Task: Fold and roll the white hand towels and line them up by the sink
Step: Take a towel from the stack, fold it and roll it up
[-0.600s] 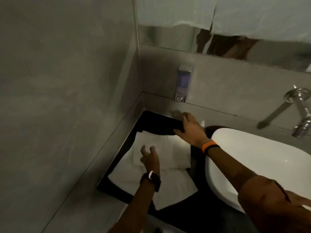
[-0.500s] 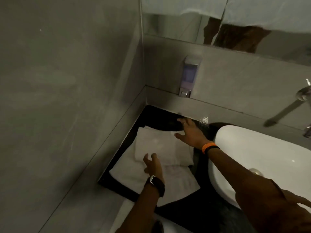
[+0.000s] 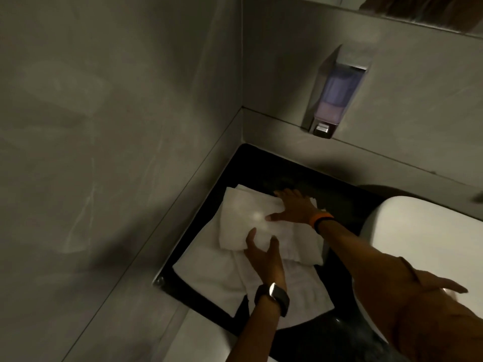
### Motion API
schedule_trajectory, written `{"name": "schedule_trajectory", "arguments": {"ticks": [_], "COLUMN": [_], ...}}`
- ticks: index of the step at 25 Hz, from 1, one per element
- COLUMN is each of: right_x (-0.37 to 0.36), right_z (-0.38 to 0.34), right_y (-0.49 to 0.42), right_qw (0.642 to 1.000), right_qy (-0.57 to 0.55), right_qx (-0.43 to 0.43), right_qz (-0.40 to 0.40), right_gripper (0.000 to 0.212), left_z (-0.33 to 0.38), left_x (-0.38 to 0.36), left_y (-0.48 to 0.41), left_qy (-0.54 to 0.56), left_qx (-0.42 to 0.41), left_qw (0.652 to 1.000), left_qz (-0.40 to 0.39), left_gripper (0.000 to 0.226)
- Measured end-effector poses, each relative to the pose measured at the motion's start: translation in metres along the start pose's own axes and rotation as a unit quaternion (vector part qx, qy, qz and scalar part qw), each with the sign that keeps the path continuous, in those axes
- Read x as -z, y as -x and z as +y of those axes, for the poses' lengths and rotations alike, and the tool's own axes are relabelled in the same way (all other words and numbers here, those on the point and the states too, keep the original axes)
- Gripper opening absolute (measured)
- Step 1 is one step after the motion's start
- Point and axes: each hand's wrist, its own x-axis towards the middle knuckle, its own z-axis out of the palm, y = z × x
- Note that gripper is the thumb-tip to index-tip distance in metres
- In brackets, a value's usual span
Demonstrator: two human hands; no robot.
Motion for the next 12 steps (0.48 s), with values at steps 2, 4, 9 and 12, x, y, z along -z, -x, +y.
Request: {"name": "schedule_trajectory", "arguments": {"ticks": [2, 4, 9, 12], "right_x": [0.000, 0.004, 0.011, 0.013], "right_z": [-0.001, 0.000, 0.007, 0.017], "right_y": [-0.009, -0.012, 0.003, 0.016], "right_qw": [1.000, 0.999, 0.992, 0.969], "right_qy": [0.011, -0.030, -0.123, -0.246], "right_qx": [0.004, 0.014, 0.009, -0.024], "right_qz": [-0.008, -0.008, 0.025, 0.016], "right_gripper": [0.098, 0.089, 0.061, 0.060], "left_z": [-0.001, 0.000, 0.020, 0.051], "left_x": [-0.002, -0.001, 0.004, 0.004], "left_y": [-0.006, -0.007, -0.007, -0.005], "left_qy": [-0.051, -0.082, -0.057, 0.006], "left_qx": [-0.045, -0.057, -0.079, -0.061], "left_qw": [0.998, 0.995, 0.990, 0.982], "left_qz": [-0.002, -0.022, -0.097, -0.181], "left_gripper": [0.068, 0.080, 0.091, 0.087]}}
